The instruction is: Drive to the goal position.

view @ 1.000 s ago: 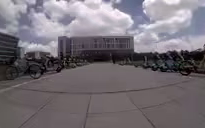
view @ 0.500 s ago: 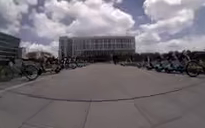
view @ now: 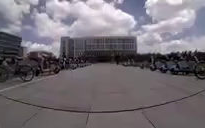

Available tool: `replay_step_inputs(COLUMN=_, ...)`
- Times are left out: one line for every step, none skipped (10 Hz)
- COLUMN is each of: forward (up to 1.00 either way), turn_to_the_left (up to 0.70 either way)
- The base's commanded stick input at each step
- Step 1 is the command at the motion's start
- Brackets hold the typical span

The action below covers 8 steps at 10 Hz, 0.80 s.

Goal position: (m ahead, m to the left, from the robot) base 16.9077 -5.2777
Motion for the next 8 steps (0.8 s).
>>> replay_step_inputs(forward=0.70, turn_to_the_left=0.00)
replay_step_inputs(forward=0.70, turn_to_the_left=0.00)
replay_step_inputs(forward=0.70, turn_to_the_left=0.00)
replay_step_inputs(forward=0.70, turn_to_the_left=0.00)
replay_step_inputs(forward=0.70, turn_to_the_left=0.00)
replay_step_inputs(forward=0.70, turn_to_the_left=0.00)
replay_step_inputs(forward=0.70, turn_to_the_left=0.00)
replay_step_inputs(forward=0.70, turn_to_the_left=0.00)
